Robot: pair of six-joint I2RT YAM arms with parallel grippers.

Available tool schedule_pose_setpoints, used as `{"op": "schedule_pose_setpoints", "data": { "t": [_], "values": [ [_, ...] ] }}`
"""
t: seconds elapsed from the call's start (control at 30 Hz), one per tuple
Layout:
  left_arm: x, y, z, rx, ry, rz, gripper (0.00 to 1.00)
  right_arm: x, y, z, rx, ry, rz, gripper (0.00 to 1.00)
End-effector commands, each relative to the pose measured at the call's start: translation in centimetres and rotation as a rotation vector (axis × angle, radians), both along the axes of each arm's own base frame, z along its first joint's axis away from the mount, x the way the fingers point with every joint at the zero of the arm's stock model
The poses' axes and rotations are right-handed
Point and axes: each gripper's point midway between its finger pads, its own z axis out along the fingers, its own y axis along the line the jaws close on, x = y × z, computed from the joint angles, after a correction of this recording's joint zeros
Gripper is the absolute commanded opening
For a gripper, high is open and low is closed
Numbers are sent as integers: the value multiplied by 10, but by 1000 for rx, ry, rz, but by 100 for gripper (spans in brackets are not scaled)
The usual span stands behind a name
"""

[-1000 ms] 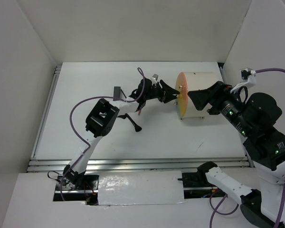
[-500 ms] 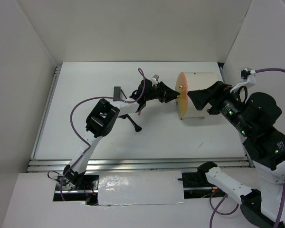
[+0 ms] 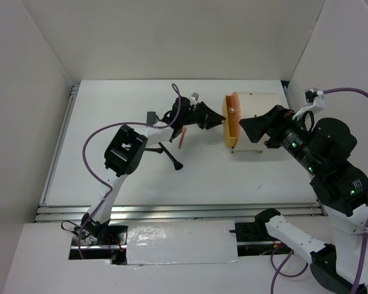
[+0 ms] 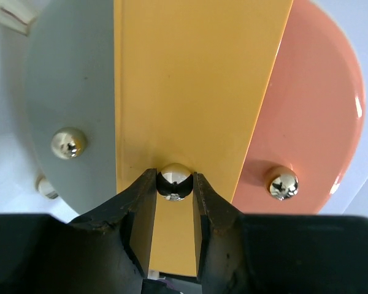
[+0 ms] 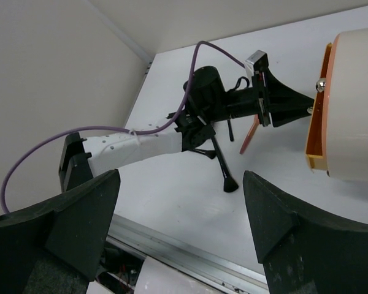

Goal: Organize the makeup

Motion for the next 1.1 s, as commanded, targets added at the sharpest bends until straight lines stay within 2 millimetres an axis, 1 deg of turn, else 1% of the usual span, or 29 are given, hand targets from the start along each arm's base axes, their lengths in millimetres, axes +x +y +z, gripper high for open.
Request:
{"op": "schedule_pose_setpoints", "data": {
  "t": [0.0, 0.13, 0.3, 0.53, 0.57, 0.6, 0.73, 0.77, 0.8, 0.83, 0.87, 0.97, 1.03, 1.07],
  "values": [
    [10, 27, 45, -28, -109, 27, 25, 2, 7, 7, 25, -24, 27, 89],
    [12, 39, 45, -10, -110, 43, 25, 4, 10, 6, 25, -18, 39, 89],
    [9, 46, 38, -1, -93, 49, 24, 4, 12, 6, 26, -14, 44, 89],
    [8, 58, 40, 18, -104, 74, 21, 4, 11, 6, 28, -14, 43, 89],
    [7, 60, 36, 25, -95, 76, 20, 4, 11, 5, 27, -13, 43, 89],
    [7, 63, 40, 23, -99, 81, 20, 4, 11, 5, 29, -12, 42, 89],
    [6, 69, 38, 38, -96, 91, 20, 5, 12, 7, 30, -15, 47, 89],
    [7, 73, 38, 39, -96, 102, 22, 5, 13, 8, 31, -16, 50, 89],
    [7, 75, 36, 40, -92, 105, 24, 5, 13, 9, 31, -16, 50, 89],
    [6, 76, 36, 39, -89, 105, 29, 4, 14, 9, 31, -18, 55, 89],
    [6, 76, 36, 36, -91, 102, 54, 4, 14, 8, 30, -15, 58, 89],
    [6, 79, 35, 45, -89, 104, 88, 4, 16, 9, 29, -14, 66, 89],
    [6, 81, 39, 53, -102, 114, 99, 4, 15, 10, 30, -15, 66, 89],
    [5, 82, 42, 52, -107, 114, 99, 3, 16, 10, 30, -17, 67, 89]
  ]
}}
